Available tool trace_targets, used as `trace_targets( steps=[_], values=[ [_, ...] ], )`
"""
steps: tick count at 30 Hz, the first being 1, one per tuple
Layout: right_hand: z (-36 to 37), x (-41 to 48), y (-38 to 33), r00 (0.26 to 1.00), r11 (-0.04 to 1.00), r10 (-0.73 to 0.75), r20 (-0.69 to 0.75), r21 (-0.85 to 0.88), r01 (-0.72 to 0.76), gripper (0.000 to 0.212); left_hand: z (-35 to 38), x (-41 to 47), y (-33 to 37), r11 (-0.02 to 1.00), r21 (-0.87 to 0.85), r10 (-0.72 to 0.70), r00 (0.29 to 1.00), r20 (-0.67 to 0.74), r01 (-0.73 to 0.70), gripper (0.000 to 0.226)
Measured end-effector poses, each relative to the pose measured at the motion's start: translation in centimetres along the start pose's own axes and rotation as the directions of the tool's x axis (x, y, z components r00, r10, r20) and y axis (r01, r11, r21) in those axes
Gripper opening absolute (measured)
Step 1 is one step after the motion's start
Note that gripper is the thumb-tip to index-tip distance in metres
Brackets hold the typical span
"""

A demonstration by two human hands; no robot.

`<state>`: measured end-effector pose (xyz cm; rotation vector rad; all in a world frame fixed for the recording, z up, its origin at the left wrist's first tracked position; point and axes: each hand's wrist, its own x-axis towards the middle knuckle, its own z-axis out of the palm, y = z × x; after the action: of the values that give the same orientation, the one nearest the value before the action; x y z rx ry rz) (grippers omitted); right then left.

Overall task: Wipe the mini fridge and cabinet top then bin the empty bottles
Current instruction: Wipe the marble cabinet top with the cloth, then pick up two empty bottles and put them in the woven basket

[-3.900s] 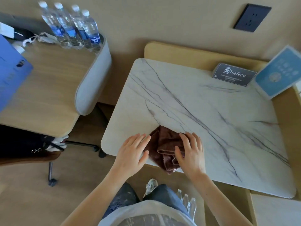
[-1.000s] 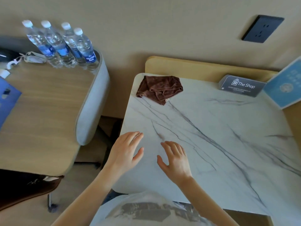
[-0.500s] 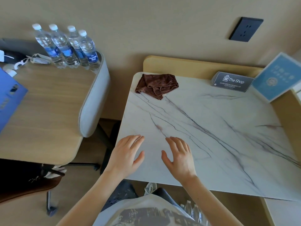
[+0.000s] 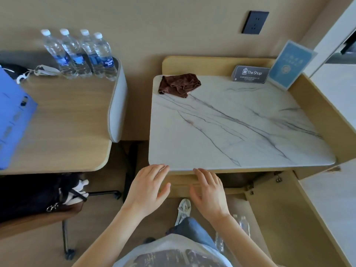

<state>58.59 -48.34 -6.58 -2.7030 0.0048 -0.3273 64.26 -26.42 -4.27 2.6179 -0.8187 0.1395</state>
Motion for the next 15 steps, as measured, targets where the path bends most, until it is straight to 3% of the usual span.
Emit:
trace_targets(
  steps=[7, 15],
  values=[
    [-0.8, -12.8, -5.8, 0.997, 0.997, 0.074, -0.017, -0.025, -0.075, 0.044, -2.4, -12.0, 1.6, 1.000, -0.011, 0.001, 1.000, 0.019, -0.001, 0.049],
    [-4.4, -20.9, -7.4, 0.982, 0.990, 0.136, -0.130, -0.024, -0.141, 0.043, -5.5, -16.4, 5.8, 0.994, -0.014, 0.105, 0.993, -0.060, -0.106, 0.051]
  ],
)
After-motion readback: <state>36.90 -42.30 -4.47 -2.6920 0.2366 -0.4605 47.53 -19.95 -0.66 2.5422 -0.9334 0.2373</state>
